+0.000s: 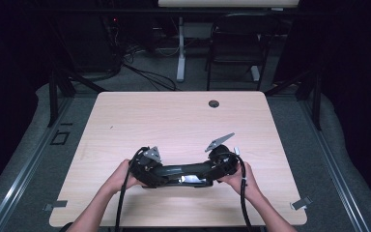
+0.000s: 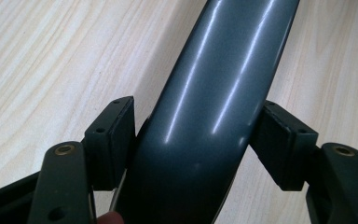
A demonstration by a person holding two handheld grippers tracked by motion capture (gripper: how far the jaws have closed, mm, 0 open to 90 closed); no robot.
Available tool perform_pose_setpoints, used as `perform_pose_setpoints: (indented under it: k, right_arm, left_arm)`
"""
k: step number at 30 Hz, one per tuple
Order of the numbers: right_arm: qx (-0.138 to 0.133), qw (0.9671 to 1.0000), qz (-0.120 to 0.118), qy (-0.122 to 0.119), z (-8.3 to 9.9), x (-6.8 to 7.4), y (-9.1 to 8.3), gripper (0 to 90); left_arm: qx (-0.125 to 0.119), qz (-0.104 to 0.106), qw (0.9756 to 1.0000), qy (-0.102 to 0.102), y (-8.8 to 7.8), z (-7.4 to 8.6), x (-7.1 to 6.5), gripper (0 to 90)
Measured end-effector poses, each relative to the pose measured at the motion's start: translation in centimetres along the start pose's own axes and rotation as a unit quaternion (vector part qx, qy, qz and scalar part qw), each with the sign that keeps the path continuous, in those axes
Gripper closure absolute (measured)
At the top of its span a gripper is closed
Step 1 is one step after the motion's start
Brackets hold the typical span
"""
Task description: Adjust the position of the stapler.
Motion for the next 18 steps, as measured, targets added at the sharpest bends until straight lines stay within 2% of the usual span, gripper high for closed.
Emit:
perform_pose_setpoints:
  k: [13, 18]
  right_arm:
    - [0.005, 0.9999, -0.003, -0.011, 0.08, -0.33, -0.04, 43.3]
    - [0.005, 0.9999, 0.0, -0.011, 0.04, -0.24, -0.12, 43.0]
  left_arm:
    - [-0.001, -0.008, 1.0, 0.005, 0.21, -0.66, -0.48, 35.0]
    - [0.0, -0.01, 0.9999, 0.0, 0.15, -0.66, -0.48, 34.4]
Point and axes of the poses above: each handheld gripper's, and its own axes: y roughly forward along the jaws, z roughly out of its underside, x roughly to its left, the point moved 8 cm from there along y, roughly forward along the jaws, and after that the axes turned 11 degrees about -z, right-handed, at the moved point
